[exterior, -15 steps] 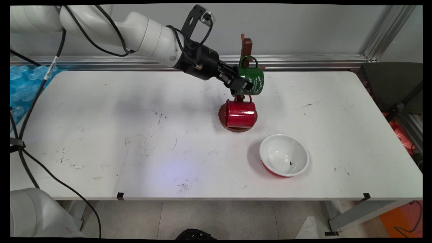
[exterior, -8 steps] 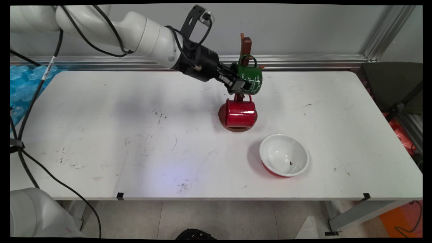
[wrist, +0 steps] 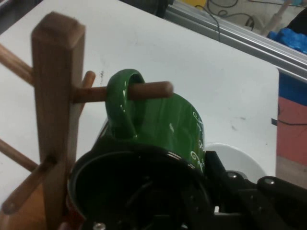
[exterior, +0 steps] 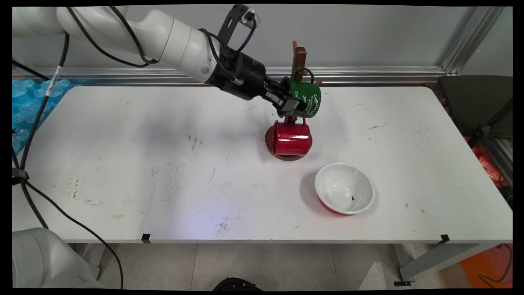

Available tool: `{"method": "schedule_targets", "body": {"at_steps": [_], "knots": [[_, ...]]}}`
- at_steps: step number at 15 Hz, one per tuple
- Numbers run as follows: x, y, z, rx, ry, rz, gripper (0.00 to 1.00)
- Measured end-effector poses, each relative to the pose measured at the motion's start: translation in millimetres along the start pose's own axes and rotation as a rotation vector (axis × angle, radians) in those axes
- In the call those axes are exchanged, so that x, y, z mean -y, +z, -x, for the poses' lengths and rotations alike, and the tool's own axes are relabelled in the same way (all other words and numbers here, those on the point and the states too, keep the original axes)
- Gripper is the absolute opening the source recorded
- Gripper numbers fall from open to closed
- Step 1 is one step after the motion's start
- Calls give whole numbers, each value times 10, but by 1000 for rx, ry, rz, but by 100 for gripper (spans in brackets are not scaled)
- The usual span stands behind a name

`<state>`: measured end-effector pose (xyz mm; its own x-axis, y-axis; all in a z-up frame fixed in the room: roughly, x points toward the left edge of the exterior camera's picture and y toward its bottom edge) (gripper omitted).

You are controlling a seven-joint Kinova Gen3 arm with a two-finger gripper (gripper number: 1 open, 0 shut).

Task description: Place the picked object on the table

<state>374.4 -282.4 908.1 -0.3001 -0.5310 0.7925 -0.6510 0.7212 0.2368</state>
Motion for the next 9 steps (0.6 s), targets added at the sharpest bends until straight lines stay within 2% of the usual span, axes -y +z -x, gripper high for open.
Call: {"method": "schedule_targets", "body": {"at_steps": [9], "knots": [[-227, -154, -68, 19, 7, 45, 0]]}}
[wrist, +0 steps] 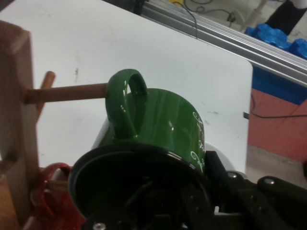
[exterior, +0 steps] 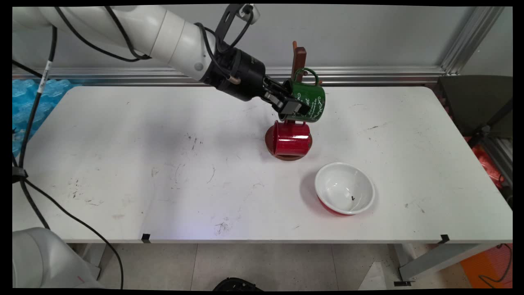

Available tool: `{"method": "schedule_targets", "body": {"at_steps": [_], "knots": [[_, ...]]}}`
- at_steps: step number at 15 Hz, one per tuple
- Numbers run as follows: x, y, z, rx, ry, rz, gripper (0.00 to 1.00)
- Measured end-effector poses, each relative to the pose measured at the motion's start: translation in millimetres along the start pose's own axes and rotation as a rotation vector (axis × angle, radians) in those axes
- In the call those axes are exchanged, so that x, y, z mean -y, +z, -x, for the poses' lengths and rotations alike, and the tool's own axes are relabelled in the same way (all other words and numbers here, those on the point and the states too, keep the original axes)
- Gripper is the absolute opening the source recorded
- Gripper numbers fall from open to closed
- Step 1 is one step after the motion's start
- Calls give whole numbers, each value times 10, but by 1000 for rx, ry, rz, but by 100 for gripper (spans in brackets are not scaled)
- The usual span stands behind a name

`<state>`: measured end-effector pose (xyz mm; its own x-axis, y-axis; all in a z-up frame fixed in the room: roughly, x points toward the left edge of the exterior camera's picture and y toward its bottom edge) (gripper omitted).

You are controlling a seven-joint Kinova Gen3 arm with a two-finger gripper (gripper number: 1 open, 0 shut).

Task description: Place the picked object on the table

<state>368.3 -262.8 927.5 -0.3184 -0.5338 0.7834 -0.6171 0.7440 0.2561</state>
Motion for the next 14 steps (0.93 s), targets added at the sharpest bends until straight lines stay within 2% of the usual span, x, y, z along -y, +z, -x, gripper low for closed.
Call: {"method": "schedule_targets", "body": {"at_steps": [7, 10, 14], "knots": [[-179, -247, -8, 51, 34, 39, 0], [-206, -414, 23, 95, 73, 56, 0], [-149, -644, 56, 169, 133, 59, 0]]}}
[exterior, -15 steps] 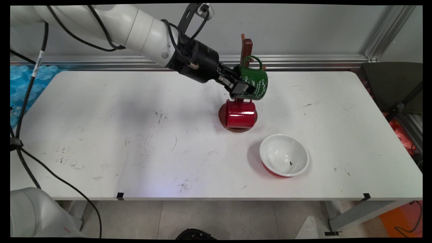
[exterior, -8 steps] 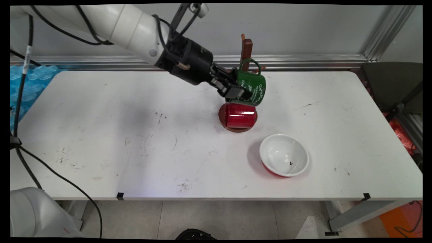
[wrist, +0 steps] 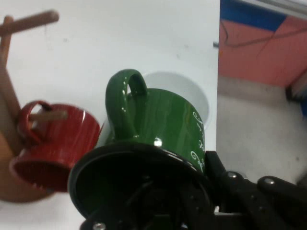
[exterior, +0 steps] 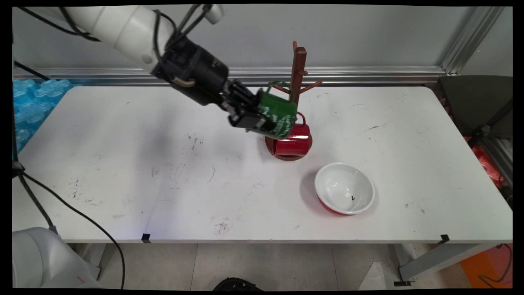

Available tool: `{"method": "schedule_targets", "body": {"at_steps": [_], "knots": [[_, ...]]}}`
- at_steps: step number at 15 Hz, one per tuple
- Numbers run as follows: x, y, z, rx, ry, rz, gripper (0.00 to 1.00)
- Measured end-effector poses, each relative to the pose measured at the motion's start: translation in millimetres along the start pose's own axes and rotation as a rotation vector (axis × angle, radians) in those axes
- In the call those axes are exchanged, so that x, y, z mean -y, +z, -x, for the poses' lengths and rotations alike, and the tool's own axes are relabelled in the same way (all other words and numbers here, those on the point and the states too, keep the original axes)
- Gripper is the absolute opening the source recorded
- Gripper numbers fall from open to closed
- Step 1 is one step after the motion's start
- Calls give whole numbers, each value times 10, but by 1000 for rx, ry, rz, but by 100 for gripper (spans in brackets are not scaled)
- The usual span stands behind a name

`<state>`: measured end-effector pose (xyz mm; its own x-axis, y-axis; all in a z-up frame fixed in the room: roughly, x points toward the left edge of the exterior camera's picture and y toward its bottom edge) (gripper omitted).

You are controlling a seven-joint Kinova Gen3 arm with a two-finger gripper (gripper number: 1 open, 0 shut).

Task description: Place the picked object on the table

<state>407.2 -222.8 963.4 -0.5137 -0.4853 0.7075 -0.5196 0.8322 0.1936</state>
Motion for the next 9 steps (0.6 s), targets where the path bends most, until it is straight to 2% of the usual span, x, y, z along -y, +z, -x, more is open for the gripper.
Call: {"method": "schedule_targets", "body": {"at_steps": [3, 9], "knots": [[60, -163, 74, 67, 41, -8, 0], [219, -408, 205, 195, 107, -54, 0]]}}
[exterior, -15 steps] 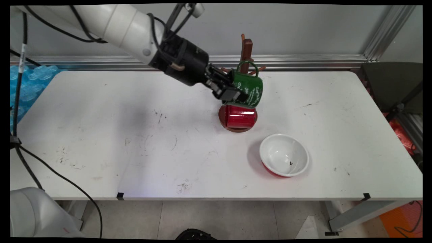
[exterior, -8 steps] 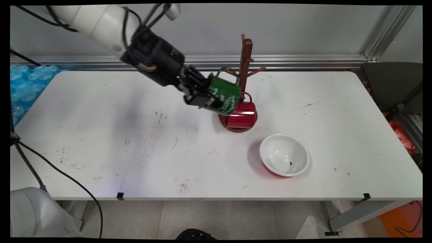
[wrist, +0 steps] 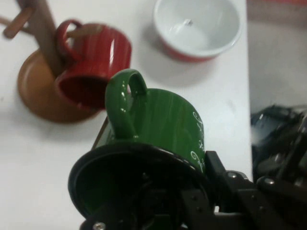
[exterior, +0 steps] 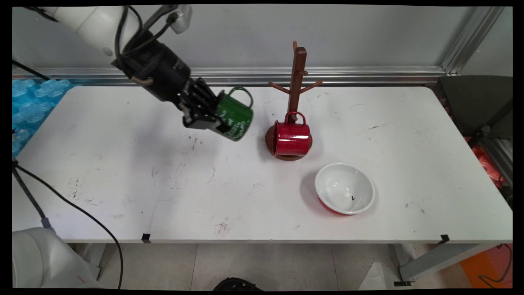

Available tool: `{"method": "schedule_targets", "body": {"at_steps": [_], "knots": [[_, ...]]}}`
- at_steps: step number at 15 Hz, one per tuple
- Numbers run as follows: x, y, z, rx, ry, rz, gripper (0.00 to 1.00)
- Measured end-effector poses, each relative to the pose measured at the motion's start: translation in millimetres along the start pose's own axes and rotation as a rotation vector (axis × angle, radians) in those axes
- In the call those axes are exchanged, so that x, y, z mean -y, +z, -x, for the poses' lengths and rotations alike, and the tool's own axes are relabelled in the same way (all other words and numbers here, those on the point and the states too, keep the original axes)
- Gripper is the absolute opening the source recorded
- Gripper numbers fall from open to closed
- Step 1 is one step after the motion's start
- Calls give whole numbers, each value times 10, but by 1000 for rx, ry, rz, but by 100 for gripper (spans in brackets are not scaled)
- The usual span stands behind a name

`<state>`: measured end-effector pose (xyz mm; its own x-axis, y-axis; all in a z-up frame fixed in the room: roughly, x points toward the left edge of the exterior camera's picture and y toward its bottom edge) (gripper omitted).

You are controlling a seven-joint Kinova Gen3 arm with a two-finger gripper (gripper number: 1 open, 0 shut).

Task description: Place the picked object on the table

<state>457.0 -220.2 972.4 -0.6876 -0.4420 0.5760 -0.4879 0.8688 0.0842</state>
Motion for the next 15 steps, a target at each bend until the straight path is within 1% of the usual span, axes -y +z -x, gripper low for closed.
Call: {"method": "schedule_targets", "body": {"at_steps": [4, 5, 8, 11, 15], "knots": [[169, -62, 90, 92, 49, -40, 0], [228, -62, 114, 124, 69, -48, 0], [348, -27, 149, 187, 131, -57, 0], [524, 79, 169, 262, 229, -62, 0], [783, 272, 171, 346, 345, -77, 0]]}}
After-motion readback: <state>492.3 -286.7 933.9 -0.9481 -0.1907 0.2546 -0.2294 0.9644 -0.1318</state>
